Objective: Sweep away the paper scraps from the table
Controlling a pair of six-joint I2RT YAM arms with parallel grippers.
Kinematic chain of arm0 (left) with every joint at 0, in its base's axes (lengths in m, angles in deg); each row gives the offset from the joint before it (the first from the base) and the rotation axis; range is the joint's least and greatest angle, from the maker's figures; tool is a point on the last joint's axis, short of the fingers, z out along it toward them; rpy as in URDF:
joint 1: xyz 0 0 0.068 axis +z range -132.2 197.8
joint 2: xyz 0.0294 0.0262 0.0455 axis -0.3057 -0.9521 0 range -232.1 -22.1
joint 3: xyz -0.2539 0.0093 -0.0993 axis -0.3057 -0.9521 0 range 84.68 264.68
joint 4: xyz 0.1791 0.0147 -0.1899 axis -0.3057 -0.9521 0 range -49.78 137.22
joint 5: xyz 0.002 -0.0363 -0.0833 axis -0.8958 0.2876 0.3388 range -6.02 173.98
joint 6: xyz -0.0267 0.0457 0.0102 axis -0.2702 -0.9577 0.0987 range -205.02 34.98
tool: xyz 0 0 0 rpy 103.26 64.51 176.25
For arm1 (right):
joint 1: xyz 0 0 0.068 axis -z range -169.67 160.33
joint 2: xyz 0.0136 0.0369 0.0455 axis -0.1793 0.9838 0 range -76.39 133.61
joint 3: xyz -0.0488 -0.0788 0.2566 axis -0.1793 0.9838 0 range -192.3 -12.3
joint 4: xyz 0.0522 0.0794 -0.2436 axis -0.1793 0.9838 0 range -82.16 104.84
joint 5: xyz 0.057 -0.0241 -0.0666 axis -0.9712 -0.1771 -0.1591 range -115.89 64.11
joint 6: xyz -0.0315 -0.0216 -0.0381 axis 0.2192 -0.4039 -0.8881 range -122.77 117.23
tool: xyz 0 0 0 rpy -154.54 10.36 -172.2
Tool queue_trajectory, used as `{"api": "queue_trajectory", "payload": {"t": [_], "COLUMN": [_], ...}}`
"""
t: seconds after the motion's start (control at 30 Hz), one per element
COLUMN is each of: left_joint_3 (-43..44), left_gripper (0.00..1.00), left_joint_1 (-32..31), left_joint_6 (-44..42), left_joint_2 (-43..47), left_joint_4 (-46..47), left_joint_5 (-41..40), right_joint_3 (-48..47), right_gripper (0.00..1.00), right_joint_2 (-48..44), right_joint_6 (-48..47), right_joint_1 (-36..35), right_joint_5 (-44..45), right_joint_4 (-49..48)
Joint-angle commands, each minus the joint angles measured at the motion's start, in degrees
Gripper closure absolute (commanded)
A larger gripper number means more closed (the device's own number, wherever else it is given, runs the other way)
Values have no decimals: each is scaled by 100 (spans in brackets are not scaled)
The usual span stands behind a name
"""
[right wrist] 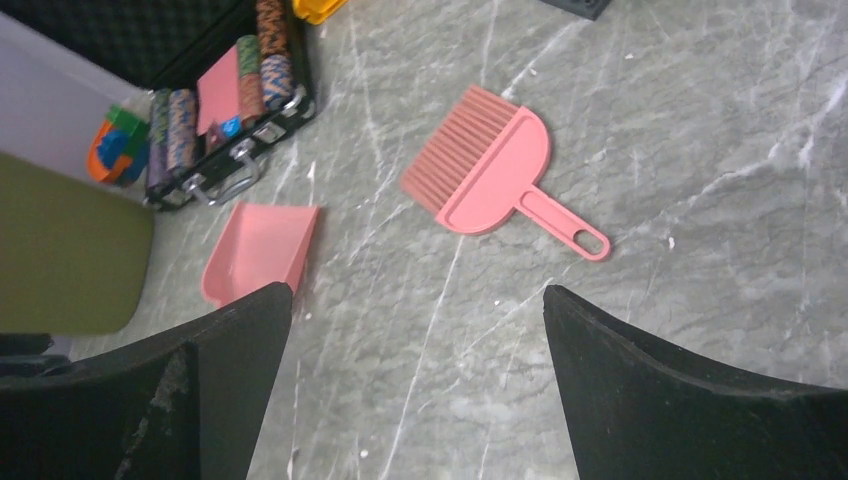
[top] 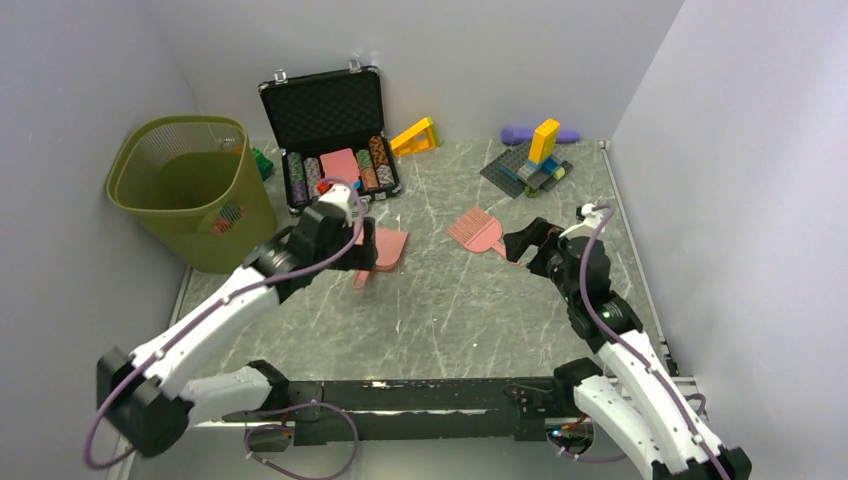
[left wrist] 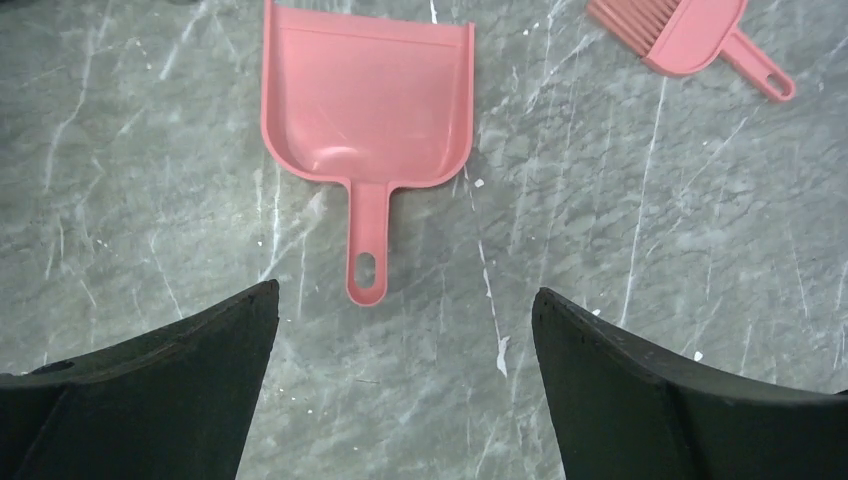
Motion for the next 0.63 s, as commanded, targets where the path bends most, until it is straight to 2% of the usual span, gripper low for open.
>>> {"api": "queue_trajectory", "payload": {"t": [0.0, 0.13, 0.3, 0.6], "left_joint_3": [-1063, -1959, -2686, -2988], "left_gripper": [0, 1, 1, 0], "left_joint_1": [-36, -32, -31, -31], "left_joint_6": [-95, 310, 598, 463], "left_joint_2": [1065, 2131, 2912, 3149], "left_joint_4": [735, 1026, 1278, 1403], "left_joint_5": [-190, -358, -314, -22], "right_joint_3": [-226, -120, 101, 129], "right_gripper": [0, 0, 0, 0], "right_joint_2": [-764, -1191, -1569, -1786], "right_joint_6": [-404, -420, -368, -354], "right_joint_1": [12, 14, 11, 14], "right_joint_5": [-410, -389, -251, -162], "right_joint_4": [233, 649, 1050, 1317]}}
